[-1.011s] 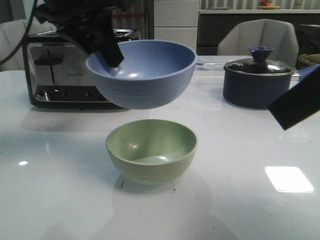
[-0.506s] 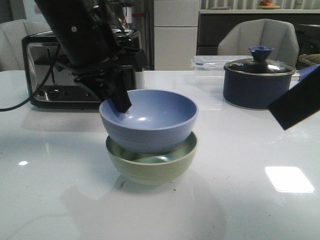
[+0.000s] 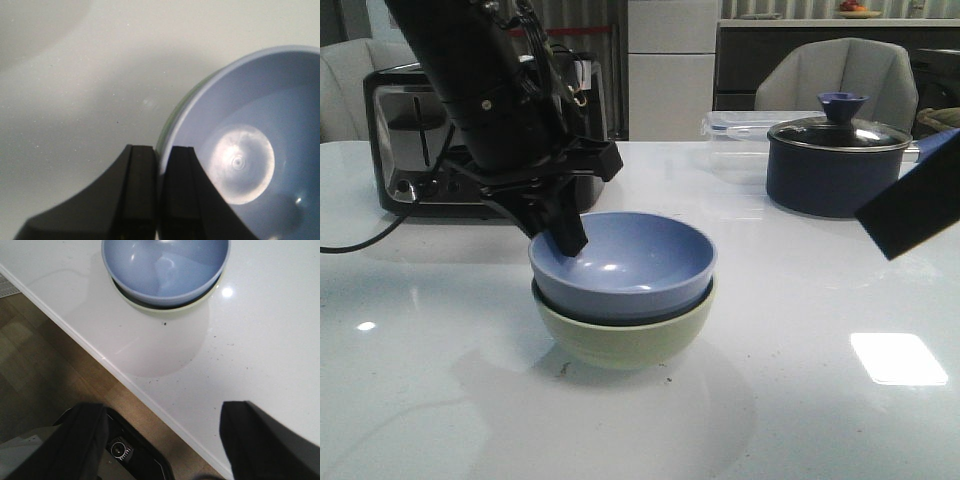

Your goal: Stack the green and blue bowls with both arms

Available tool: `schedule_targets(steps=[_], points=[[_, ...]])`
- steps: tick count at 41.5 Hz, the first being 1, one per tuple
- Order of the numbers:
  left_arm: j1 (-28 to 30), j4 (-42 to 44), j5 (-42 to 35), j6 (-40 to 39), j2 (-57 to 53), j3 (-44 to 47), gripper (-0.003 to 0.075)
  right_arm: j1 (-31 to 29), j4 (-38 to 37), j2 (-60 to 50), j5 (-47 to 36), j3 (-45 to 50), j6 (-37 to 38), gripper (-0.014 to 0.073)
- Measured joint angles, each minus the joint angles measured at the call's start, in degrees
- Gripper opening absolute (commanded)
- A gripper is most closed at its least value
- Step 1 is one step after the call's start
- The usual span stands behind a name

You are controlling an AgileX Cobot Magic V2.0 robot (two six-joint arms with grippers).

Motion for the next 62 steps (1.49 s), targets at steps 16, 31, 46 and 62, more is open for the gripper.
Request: schedule_targets(steps=[16, 31, 46, 62], points=[[-0.2, -0.8, 0.3, 0.4, 0.3, -0.1, 0.04, 0.0, 0.0, 0.0, 0.0, 0.0, 0.0, 0.0573], [-0.2, -0.6, 4.2, 1.0, -3.8, -3.7, 0.0396, 0.0, 0.0, 0.0, 0.0, 0.0, 0.0, 0.0573], [-0.2, 3.8, 5.5, 1.0, -26.8, 0.5, 0.0335, 0.0, 0.0, 0.0, 0.0, 0.0, 0.0, 0.0573], [-0.2, 5.8, 3.8, 1.0, -53.1, 24.1, 0.0328, 0.0, 0.0, 0.0, 0.0, 0.0, 0.0, 0.0573]])
